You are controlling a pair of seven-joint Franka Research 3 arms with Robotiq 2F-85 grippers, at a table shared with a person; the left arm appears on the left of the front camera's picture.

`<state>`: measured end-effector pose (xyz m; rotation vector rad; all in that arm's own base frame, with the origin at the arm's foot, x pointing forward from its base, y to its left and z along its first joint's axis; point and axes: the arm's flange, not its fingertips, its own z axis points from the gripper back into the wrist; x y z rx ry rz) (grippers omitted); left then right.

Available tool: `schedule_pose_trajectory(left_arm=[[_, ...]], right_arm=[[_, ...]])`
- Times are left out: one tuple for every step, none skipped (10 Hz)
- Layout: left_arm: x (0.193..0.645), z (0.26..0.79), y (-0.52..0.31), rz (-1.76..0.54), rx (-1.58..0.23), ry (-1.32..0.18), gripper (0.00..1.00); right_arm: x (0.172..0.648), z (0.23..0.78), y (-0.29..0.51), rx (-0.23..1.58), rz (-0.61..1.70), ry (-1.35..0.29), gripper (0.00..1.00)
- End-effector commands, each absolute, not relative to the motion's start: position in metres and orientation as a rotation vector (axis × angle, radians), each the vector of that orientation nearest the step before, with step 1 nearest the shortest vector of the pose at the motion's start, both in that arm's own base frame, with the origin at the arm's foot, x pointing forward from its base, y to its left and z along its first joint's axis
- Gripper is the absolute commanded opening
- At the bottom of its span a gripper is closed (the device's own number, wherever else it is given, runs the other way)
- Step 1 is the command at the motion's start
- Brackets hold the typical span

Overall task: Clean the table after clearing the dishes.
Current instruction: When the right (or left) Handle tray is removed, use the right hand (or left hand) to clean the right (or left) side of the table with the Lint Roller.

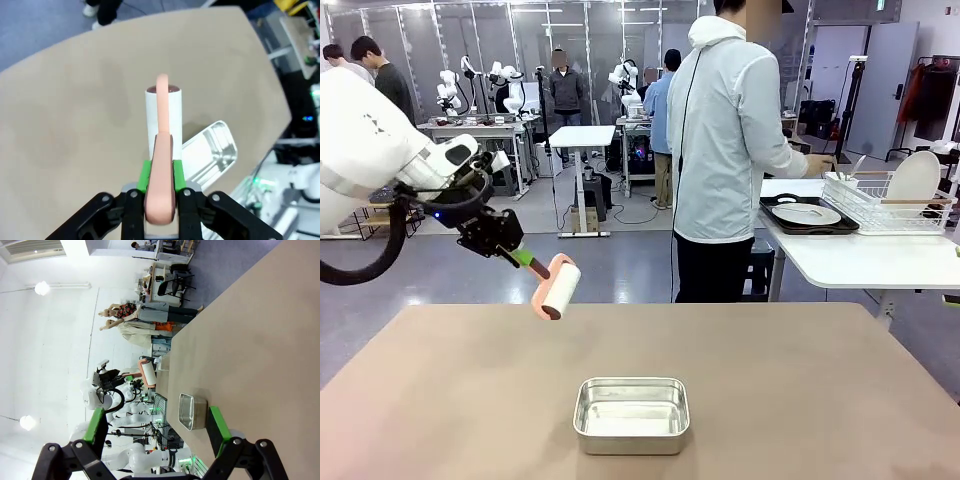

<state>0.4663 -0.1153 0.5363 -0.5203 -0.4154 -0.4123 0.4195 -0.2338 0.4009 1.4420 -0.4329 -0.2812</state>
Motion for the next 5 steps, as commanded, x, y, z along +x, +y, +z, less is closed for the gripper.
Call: schedule_pose_trajectory(left_arm=[[0.4691, 0.5425, -0.1147, -0.367, -0.535, -0.397, 0.18], [0.4691, 0.5425, -0.1147, -0.367, -0.535, -0.397, 0.18], [0.4691, 0.5425, -0.1147, -0.367, -0.535, -0.397, 0.18], [0.4691, 0.5425, -0.1147, -0.367, -0.535, -0.397, 0.18], [0.467, 0.5356, -0.1159, -0.389, -0.527, -0.406, 0.21]], right_arm=[[0.4185, 0.404, -0.2333, 1.445, -0.273, -0.435, 1.0], [0.4185, 0.404, -0.2333, 1.445, -0.273, -0.435, 1.0], [0.4185, 0.404, -0.2333, 1.445, -0.273, -0.435, 1.0], [0.4185, 0.404, -0.2333, 1.445, -0.273, -0.435, 1.0], [0.4185, 0.404, -0.2333, 1.445, -0.273, -0.435, 1.0]])
